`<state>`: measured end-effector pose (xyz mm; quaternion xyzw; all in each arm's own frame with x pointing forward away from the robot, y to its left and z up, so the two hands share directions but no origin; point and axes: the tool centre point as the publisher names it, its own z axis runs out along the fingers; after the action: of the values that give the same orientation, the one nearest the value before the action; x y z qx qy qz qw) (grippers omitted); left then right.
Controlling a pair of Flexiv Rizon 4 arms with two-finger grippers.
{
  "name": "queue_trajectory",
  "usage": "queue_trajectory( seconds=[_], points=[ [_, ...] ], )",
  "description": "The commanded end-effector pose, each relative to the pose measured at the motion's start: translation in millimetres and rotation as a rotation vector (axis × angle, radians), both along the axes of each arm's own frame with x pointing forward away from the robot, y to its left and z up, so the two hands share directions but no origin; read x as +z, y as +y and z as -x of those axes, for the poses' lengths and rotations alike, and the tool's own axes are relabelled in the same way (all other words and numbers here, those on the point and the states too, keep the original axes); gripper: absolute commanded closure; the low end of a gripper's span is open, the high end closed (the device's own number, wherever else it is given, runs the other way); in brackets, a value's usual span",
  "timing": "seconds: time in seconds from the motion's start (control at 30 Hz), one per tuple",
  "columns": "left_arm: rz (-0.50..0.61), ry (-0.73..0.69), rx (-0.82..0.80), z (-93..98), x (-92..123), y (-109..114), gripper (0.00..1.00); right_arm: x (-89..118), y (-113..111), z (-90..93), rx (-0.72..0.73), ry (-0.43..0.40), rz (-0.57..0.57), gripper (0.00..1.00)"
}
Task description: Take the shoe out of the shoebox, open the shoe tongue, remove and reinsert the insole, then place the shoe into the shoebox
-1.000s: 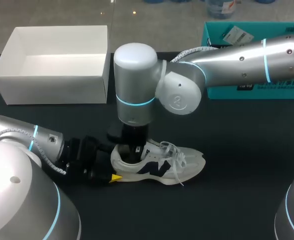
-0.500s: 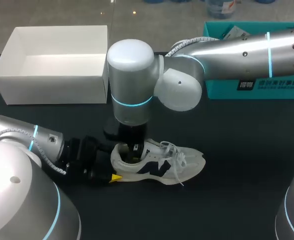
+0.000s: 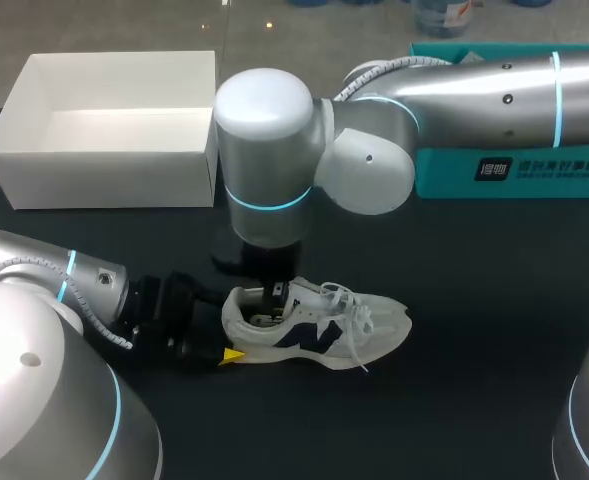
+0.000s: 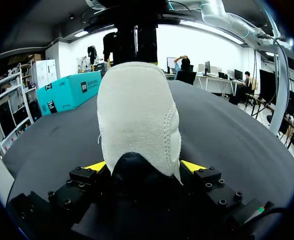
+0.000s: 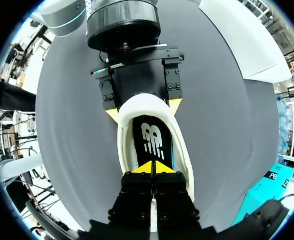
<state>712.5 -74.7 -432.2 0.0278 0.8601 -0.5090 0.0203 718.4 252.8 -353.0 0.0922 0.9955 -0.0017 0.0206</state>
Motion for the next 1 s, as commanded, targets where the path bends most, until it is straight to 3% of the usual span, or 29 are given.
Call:
queue_trajectory(
  seconds=[0.03, 0.3, 0.33, 0.37, 0.53, 0.7, 1.0],
  points=[
    [-0.002, 0.001, 0.0, 0.9, -6.8, -2.0, 1.0, -17.0, 3.7, -10.0, 0.003, 0.031, -0.006, 1.0],
    [-0.002, 0.001, 0.0, 0.9, -6.8, -2.0, 1.0, -28.9, 7.2, -22.7, 0.013, 0.049, -0.018, 1.0],
    [-0.002, 0.001, 0.0, 0.9, -6.8, -2.0, 1.0, -29.4, 7.0, -23.4, 0.014, 0.051, -0.019, 0.78],
    [-0.002, 0.001, 0.0, 0.9, -6.8, -2.0, 1.0, -29.7, 7.0, -23.7, 0.014, 0.053, -0.019, 0.64],
    [-0.002, 0.001, 0.0, 0.9, -6.8, -2.0, 1.0, -30.1, 5.6, -22.8, 0.01, 0.061, -0.022, 0.51],
    [-0.002, 0.001, 0.0, 0.9, -6.8, -2.0, 1.0, -26.7, 7.1, -21.9, 0.007, 0.059, -0.017, 0.46],
    [-0.002, 0.001, 0.0, 0.9, -6.8, -2.0, 1.0, -37.2, 11.6, -22.9, 0.015, 0.076, -0.018, 0.51]
  ],
)
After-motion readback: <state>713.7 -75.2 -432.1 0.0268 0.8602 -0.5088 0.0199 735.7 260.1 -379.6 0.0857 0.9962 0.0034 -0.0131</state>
